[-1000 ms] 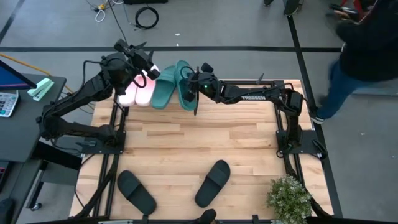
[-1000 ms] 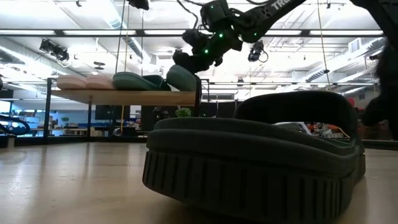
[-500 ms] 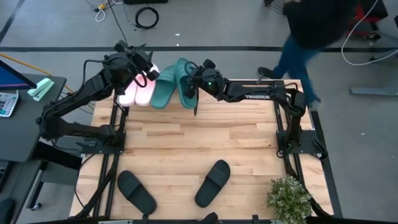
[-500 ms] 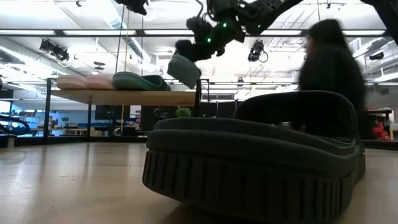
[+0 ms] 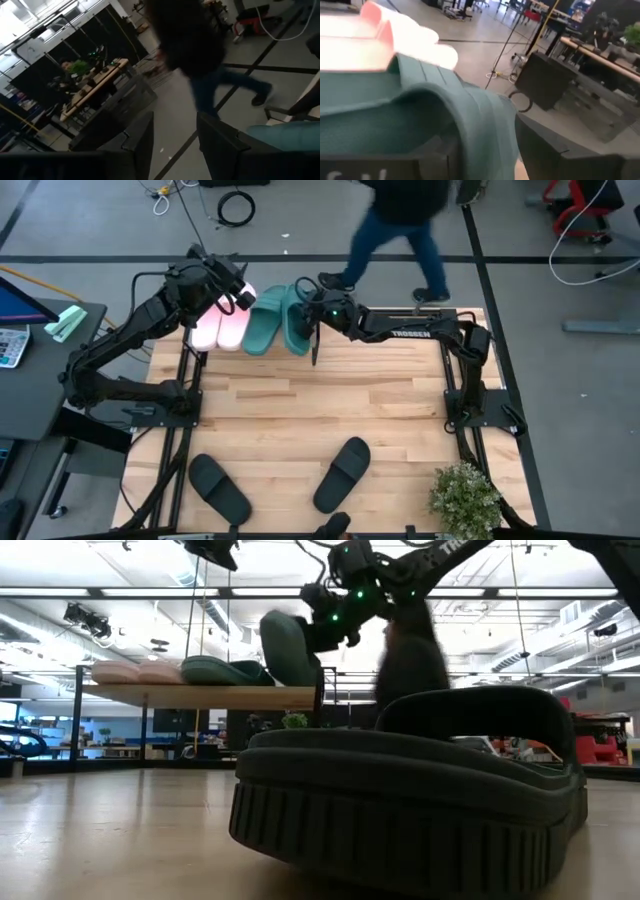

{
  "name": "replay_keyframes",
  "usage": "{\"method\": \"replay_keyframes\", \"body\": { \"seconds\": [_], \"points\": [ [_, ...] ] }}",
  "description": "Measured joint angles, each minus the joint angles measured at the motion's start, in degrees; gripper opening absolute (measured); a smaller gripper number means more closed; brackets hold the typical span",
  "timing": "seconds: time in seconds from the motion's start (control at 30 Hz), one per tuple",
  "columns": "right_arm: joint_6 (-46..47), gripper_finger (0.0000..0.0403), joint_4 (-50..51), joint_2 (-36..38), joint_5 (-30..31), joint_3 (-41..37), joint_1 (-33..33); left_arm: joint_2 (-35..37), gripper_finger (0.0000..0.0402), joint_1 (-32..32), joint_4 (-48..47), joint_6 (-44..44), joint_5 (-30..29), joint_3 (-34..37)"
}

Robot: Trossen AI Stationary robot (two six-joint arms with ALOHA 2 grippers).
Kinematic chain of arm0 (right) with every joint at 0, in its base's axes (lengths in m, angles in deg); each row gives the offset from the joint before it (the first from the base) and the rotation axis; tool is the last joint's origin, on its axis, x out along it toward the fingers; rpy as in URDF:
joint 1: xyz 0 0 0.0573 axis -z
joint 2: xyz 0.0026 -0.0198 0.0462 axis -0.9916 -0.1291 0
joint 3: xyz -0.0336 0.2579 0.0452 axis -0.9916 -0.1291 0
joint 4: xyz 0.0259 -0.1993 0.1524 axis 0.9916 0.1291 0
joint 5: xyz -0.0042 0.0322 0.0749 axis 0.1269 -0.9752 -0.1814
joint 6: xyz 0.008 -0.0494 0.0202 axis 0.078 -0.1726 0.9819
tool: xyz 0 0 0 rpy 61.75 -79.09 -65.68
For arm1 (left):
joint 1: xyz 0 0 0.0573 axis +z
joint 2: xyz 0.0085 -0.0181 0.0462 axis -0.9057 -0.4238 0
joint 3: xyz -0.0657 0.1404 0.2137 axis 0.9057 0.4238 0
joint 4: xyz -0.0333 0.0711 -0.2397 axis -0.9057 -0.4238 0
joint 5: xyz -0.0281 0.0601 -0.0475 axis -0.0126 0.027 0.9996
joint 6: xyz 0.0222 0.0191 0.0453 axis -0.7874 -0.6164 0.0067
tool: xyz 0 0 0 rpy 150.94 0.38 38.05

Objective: Pick and place slides into the shelf
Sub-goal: Put the green slide on the shelf

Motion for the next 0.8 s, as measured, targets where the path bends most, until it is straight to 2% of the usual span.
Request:
{"method": "replay_keyframes", "body": {
  "seconds": [0.17, 0.4, 0.8],
  "points": [
    [-2.7, 0.0167, -1.9, -0.7, -0.3, 0.0, 0.9, 0.0, 0.0149, 0.2, 0.0, 0.0, 0.0, 0.0],
    [-11.4, 0.017, -5.5, -0.5, -4.4, 0.0, 0.7, -0.1, 0.0153, 1.2, 0.6, -1.6, -0.1, 0.0],
    [-9.2, 0.0186, 1.1, -0.4, -7.3, 0.0, 1.3, -0.3, 0.0145, 1.2, 0.7, -0.8, 0.0, 0.0]
  ]
}}
